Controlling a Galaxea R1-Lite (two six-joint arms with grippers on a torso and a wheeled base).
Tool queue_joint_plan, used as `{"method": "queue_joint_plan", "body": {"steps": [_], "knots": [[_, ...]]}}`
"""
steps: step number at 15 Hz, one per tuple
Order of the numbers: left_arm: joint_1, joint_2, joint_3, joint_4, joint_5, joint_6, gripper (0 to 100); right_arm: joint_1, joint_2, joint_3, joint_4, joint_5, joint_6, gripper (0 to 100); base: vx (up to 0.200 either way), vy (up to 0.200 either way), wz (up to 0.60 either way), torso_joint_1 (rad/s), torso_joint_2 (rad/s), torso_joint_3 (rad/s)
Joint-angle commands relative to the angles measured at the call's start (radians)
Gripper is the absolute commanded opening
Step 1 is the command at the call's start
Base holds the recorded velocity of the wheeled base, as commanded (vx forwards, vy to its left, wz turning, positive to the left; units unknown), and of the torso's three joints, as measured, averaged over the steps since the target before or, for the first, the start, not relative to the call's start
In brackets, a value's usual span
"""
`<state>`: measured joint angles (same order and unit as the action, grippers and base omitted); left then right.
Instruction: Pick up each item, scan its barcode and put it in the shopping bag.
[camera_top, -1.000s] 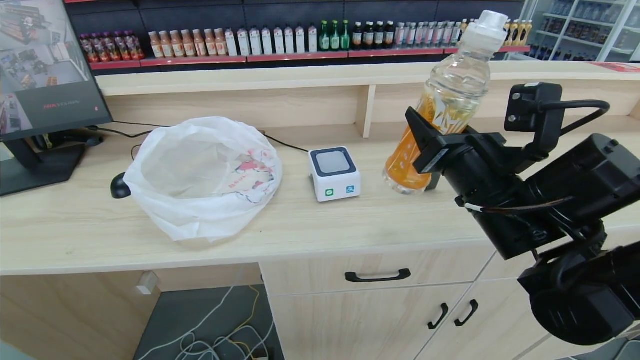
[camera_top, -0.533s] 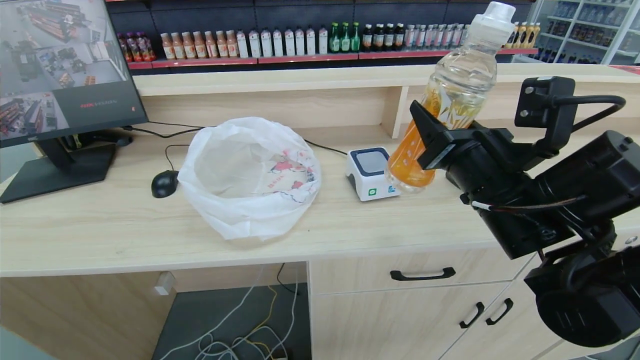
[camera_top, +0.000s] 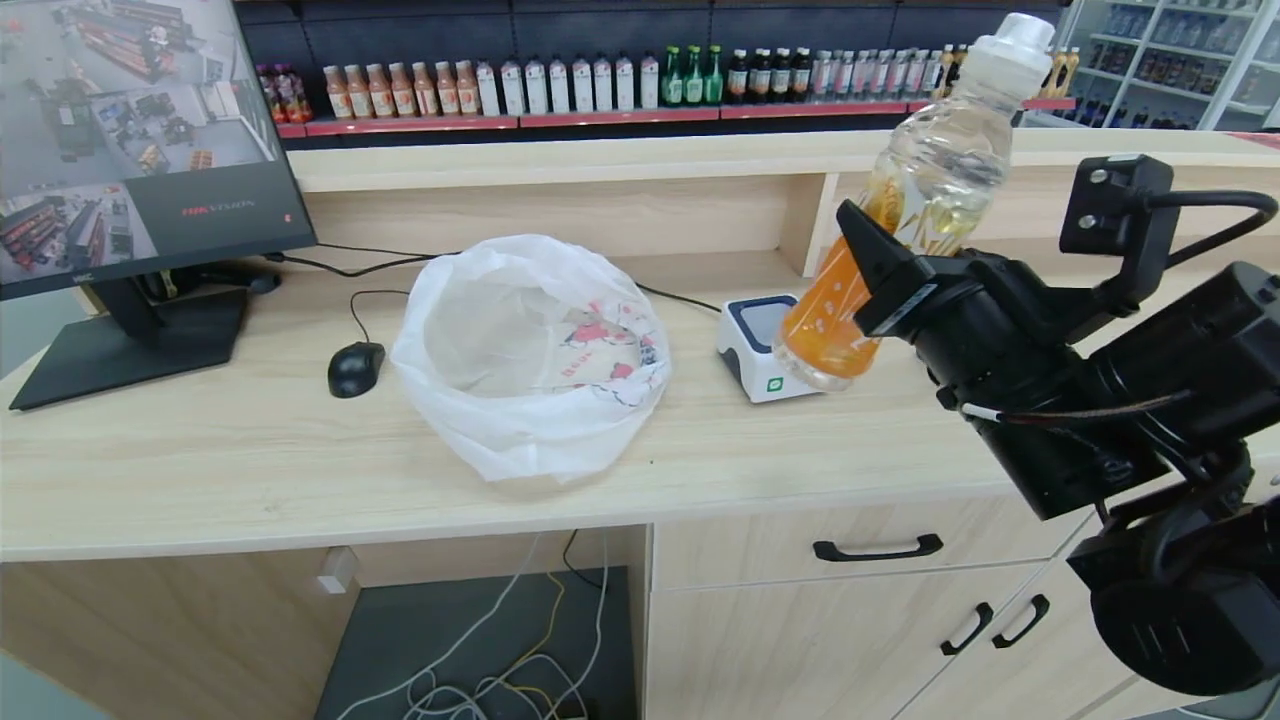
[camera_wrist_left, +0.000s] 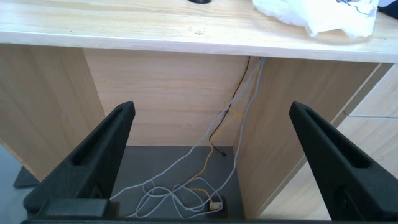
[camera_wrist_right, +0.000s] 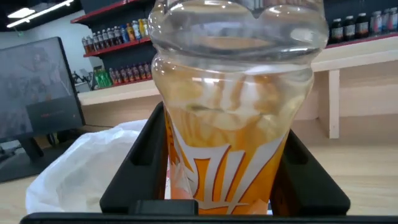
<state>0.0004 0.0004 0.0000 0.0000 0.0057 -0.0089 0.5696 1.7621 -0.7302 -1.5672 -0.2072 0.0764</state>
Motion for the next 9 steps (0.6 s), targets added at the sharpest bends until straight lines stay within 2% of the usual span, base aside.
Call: {"method": "queue_joint_plan", "body": {"steps": [1, 3, 5, 7, 9], "knots": [[0.001, 0.000, 0.000, 0.000, 0.000, 0.000, 100, -0.008, 0.003, -0.021, -0.004, 0.051, 0.037, 0, 0.000, 0.000, 0.00, 0.000, 0.00, 0.000], [0.001, 0.000, 0.000, 0.000, 0.000, 0.000, 100, -0.010, 0.025, -0.032, -0.004, 0.080, 0.062, 0, 0.000, 0.000, 0.00, 0.000, 0.00, 0.000], [0.001, 0.000, 0.000, 0.000, 0.000, -0.002, 100, -0.011, 0.094, -0.100, -0.004, 0.063, 0.157, 0, 0.000, 0.000, 0.00, 0.000, 0.00, 0.000], [0.001, 0.000, 0.000, 0.000, 0.000, 0.000, 100, -0.010, 0.128, -0.132, -0.004, 0.019, 0.214, 0, 0.000, 0.000, 0.00, 0.000, 0.00, 0.000], [0.001, 0.000, 0.000, 0.000, 0.000, 0.000, 100, -0.014, 0.168, -0.210, 0.012, -0.035, 0.361, 0, 0.000, 0.000, 0.00, 0.000, 0.00, 0.000]]}}
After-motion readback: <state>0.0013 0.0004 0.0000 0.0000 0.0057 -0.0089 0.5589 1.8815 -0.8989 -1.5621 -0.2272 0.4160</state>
